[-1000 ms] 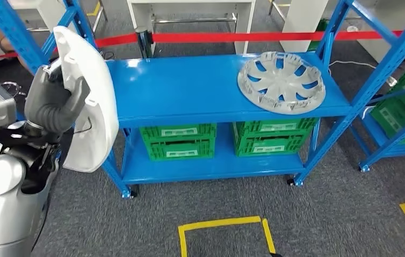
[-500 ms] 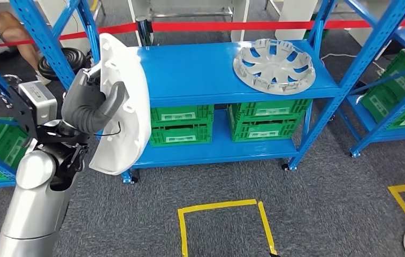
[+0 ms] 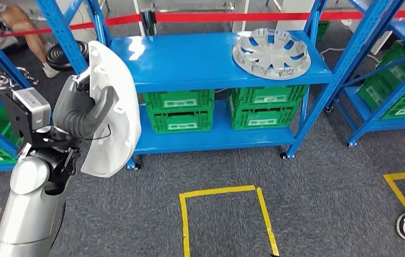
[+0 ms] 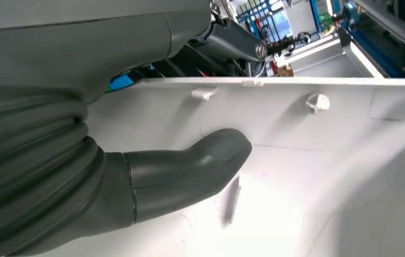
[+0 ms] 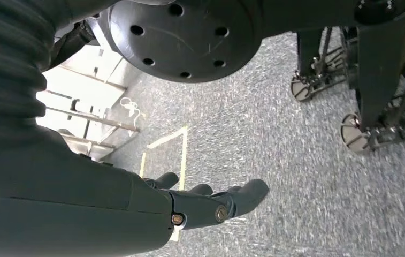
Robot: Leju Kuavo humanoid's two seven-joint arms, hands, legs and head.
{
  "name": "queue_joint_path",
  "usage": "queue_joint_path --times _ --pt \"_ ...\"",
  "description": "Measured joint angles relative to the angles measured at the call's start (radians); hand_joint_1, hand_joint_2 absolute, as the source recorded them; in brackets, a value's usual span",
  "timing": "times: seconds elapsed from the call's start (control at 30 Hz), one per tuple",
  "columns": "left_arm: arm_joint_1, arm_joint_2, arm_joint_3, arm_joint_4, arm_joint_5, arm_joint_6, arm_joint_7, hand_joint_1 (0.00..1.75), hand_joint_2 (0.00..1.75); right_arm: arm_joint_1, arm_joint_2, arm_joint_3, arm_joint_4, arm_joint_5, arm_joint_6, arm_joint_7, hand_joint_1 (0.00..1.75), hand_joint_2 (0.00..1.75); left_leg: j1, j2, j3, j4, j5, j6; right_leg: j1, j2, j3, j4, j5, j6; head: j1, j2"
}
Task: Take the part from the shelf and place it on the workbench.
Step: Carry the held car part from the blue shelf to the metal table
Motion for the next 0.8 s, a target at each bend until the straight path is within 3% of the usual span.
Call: queue_joint_path --times 0.03,0.07,0.1,0.17,0.2,0.23,0.27,0.3,0.33,0.37,0.43,0.47,0.53,0.57,0.6,0.63,0.7,0.73,0.77,0.8 --pt "0.002 0.001 0.003 0.001 0.0 0.002 0.0 1.75 1.75 0.001 0.0 0.0 0.0 0.001 0.0 -0.002 0.0 1.75 0.0 0.002 -0.01 0.0 0.01 0.01 -0.003 0.0 -0.003 -0.001 0.002 0.007 -0.002 0.0" --pt "0.003 0.003 0.006 0.001 0.0 0.003 0.0 1.75 1.75 0.003 0.0 0.0 0.0 0.001 0.001 -0.003 0.0 1.75 0.0 0.004 -0.019 0.0 0.021 0.02 -0.005 0.001 -0.01 0.009 -0.015 0.013 -0.002 0.0" --pt "0.005 0.004 0.009 0.001 0.0 0.004 -0.001 1.75 1.75 0.004 0.0 0.001 0.0 0.002 0.002 -0.003 0.0 1.75 0.001 0.005 -0.03 -0.002 0.034 0.029 -0.006 0.002 -0.021 0.037 -0.053 0.019 -0.002 0.0" --pt "0.006 0.007 0.018 0.002 0.006 0.006 -0.004 1.75 1.75 0.005 0.0 0.001 0.0 0.005 0.007 -0.004 0.0 1.75 0.001 0.006 -0.058 0.0 0.061 0.039 -0.006 0.004 -0.053 0.151 -0.162 0.025 0.0 0.0" --pt "0.007 0.009 0.025 0.002 0.011 0.006 -0.005 1.75 1.75 0.004 0.0 0.002 0.0 0.007 0.01 -0.004 0.0 1.75 0.0 0.006 -0.074 0.001 0.074 0.04 -0.006 0.004 -0.066 0.219 -0.2 0.027 0.0 0.0" --pt "0.009 0.012 0.032 0.002 0.017 0.006 -0.006 1.75 1.75 0.004 0.0 0.002 0.0 0.008 0.013 -0.005 0.0 1.75 -0.002 0.006 -0.092 0.004 0.086 0.04 -0.006 0.005 -0.072 0.274 -0.213 0.028 0.0 0.0" --pt "0.011 0.016 0.04 0.002 0.024 0.006 -0.006 1.75 1.75 0.004 0.0 0.002 0.0 0.009 0.015 -0.004 0.0 1.75 -0.003 0.007 -0.11 0.007 0.097 0.038 -0.006 0.005 -0.064 0.301 -0.202 0.027 0.0 0.0" --pt "0.012 0.02 0.048 0.002 0.029 0.006 -0.007 1.75 1.75 0.004 -0.001 0.002 0.0 0.01 0.016 -0.004 0.0 1.75 -0.003 0.007 -0.127 0.012 0.108 0.036 -0.006 0.005 -0.038 0.293 -0.176 0.025 0.0 0.0" --pt "0.012 0.024 0.055 0.001 0.034 0.006 -0.007 1.75 1.75 0.004 -0.001 0.002 0.0 0.012 0.017 -0.004 0.0 1.75 -0.003 0.007 -0.144 0.017 0.117 0.034 -0.005 0.005 0.006 0.25 -0.151 0.021 0.0 0.0" --pt "0.012 0.027 0.062 0.0 0.037 0.006 -0.007 1.75 1.75 0.003 -0.001 0.003 0.0 0.012 0.018 -0.004 0.0 1.75 -0.004 0.007 -0.158 0.023 0.125 0.03 -0.004 0.005 0.063 0.18 -0.145 0.016 0.0 0.0" --pt "0.012 0.034 0.073 -0.004 0.041 0.006 -0.009 1.75 1.75 0.0 -0.002 0.003 0.0 0.014 0.018 -0.004 0.0 1.75 -0.006 0.007 -0.175 0.03 0.142 0.02 0.002 0.007 0.154 0.047 -0.17 0.003 -0.001 0.0" --pt "0.012 0.037 0.078 -0.006 0.044 0.006 -0.01 1.75 1.75 -0.002 -0.002 0.003 0.0 0.015 0.018 -0.004 0.0 1.75 -0.006 0.008 -0.179 0.029 0.15 0.014 0.005 0.007 0.172 0.013 -0.184 -0.003 -0.001 0.0" --pt "0.015 0.046 0.087 -0.008 0.052 0.005 -0.014 1.75 1.75 -0.002 -0.002 0.004 0.0 0.016 0.018 -0.005 0.0 1.75 -0.005 0.008 -0.183 0.024 0.166 0.002 0.005 0.006 0.165 0.0 -0.174 -0.016 -0.001 0.0" --pt "0.019 0.052 0.093 -0.008 0.055 0.004 -0.016 1.75 1.75 -0.002 -0.001 0.004 0.001 0.016 0.018 -0.005 0.0 1.75 -0.004 0.007 -0.189 0.03 0.156 -0.005 0.003 0.005 0.157 -0.001 -0.163 -0.024 -0.001 0.0" --pt "0.022 0.058 0.099 -0.007 0.057 0.004 -0.017 1.75 1.75 -0.002 -0.001 0.004 0.001 0.016 0.017 -0.005 0.0 1.75 -0.003 0.006 -0.198 0.05 0.127 -0.011 0.0 0.003 0.146 -0.004 -0.151 -0.031 -0.003 0.0" --pt "0.025 0.065 0.104 -0.007 0.058 0.003 -0.018 1.75 1.75 -0.002 0.0 0.004 0.001 0.016 0.017 -0.005 0.0 1.75 -0.001 0.005 -0.213 0.09 0.081 -0.016 -0.001 0.001 0.133 -0.005 -0.138 -0.037 -0.004 0.0" --pt "0.029 0.076 0.113 -0.006 0.058 0.0 -0.018 1.75 1.75 -0.003 0.0 0.004 0.001 0.016 0.019 -0.005 0.0 1.75 0.002 0.005 -0.243 0.215 -0.016 -0.025 0.0 0.001 0.102 -0.004 -0.113 -0.042 -0.007 0.0" --pt "0.031 0.082 0.117 -0.004 0.058 -0.002 -0.018 1.75 1.75 -0.003 0.0 0.004 0.001 0.016 0.022 -0.005 0.0 1.75 0.003 0.005 -0.25 0.272 -0.036 -0.028 0.0 0.001 0.085 -0.003 -0.1 -0.042 -0.008 0.0" --pt "0.032 0.088 0.12 -0.001 0.059 -0.005 -0.018 1.75 1.75 -0.003 0.0 0.004 0.001 0.017 0.025 -0.005 0.0 1.75 0.003 0.005 -0.245 0.305 -0.03 -0.03 0.0 0.0 0.068 -0.002 -0.087 -0.041 -0.009 0.0" --pt "0.032 0.094 0.123 0.001 0.059 -0.007 -0.018 1.75 1.75 -0.003 0.0 0.004 0.001 0.018 0.028 -0.005 0.0 1.75 0.003 0.005 -0.224 0.306 -0.004 -0.03 0.0 0.0 0.052 -0.002 -0.074 -0.039 -0.009 0.0"
